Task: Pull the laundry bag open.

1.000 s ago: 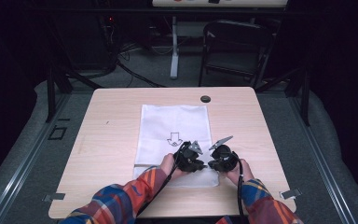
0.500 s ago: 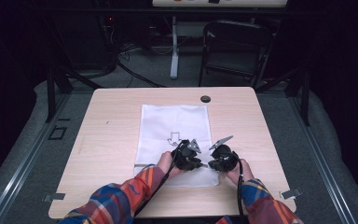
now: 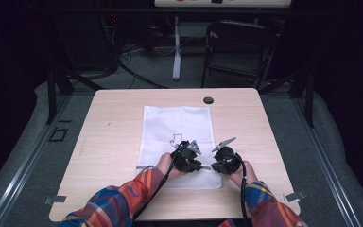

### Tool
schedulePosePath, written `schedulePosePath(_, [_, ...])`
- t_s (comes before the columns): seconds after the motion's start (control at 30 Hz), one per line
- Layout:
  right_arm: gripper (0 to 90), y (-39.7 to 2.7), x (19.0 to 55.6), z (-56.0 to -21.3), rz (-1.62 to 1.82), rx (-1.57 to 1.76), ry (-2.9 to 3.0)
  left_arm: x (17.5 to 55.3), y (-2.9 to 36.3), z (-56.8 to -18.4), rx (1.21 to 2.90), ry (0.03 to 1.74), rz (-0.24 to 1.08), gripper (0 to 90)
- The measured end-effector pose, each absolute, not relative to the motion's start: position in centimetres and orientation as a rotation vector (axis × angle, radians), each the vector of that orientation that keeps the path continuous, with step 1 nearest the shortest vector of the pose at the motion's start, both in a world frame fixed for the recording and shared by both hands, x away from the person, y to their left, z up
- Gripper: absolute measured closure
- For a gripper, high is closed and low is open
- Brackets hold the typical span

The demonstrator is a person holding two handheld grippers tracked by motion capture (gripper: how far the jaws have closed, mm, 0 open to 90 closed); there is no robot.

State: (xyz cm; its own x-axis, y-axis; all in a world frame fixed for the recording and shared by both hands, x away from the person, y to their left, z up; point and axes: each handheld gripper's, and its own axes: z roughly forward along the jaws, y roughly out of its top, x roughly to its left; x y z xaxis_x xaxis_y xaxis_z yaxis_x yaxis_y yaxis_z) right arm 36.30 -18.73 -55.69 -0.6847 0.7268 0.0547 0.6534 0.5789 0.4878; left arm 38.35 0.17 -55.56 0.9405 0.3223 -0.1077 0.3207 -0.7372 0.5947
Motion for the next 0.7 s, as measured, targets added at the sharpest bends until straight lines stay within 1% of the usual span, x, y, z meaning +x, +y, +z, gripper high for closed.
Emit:
schedulePosePath(0.47, [90.0,-18.7,36.3,-55.7,0.719,1.163,2.659,38.3,0.8,-55.4,2.449,0.464,-0.003,81.2])
schedulePosePath(0.7, [90.0,-18.7,36.3,-55.7,0.728,1.159,2.654,38.6,1.9,-54.9,2.443,0.480,-0.004,81.2])
